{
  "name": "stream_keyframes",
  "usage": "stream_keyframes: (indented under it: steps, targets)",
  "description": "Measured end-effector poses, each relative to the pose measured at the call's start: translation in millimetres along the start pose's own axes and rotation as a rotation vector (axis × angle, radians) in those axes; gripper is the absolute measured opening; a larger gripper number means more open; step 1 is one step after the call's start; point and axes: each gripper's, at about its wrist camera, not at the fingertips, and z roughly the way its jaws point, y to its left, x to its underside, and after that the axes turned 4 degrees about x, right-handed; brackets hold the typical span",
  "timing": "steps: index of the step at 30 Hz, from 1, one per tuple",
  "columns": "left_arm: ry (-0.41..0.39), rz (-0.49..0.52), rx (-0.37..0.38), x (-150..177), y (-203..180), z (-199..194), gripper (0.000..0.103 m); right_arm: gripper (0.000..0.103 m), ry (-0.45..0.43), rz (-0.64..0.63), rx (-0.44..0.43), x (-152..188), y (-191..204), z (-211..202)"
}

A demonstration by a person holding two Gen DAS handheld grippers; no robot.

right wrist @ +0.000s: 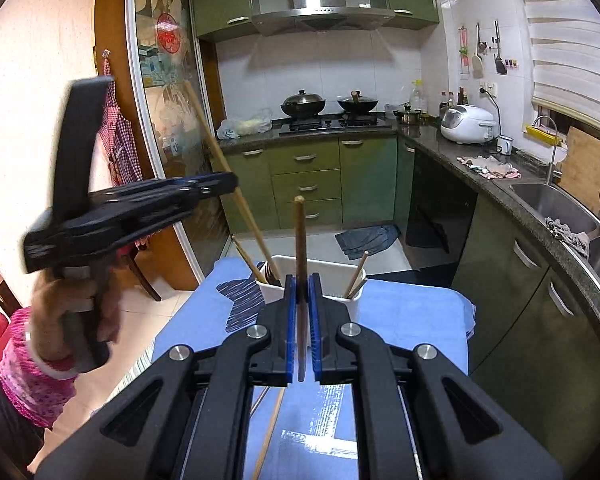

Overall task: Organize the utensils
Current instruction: 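Lift both chopsticks over the caddy and open both grippers to release them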

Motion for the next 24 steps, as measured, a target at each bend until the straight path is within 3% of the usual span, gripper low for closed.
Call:
stream_keyframes:
  steps: [6, 10, 15, 18, 21, 24]
  targets:
    - [0.080, -0.020, -0.041, 13.9, 7.9, 45.2, 0.007, 0.007, -0.006, 0.016, 0.003, -2.1, -8.4, 3.4]
    - [0.134, -0.011, -0.047, 30.8, 8.8, 55.0, 0.019, 0.007, -0.034, 0.042, 0.004, -12.7, -13.0, 2.1]
    - [0.144, -0.016, -0.034, 43.1, 11.2, 38.6, 0.021, 0.007, -0.060, 0.055, -0.008, -38.3, -11.4, 12.9]
    - [0.141, -0.019, -0.015, 49.3, 11.2, 18.1, 0.032, 0.007, -0.095, 0.066, -0.001, -56.6, -10.2, 21.4]
    - [0.156, 0.000, -0.006, 63.6, 7.5, -1.4, 0.033, 0.007, -0.129, 0.086, 0.029, -76.5, -10.1, 36.3]
    - [0.186, 0.008, 0.003, 79.9, 5.6, -12.8, 0.034, 0.007, -0.093, 0.100, 0.069, -86.8, -12.1, 70.0]
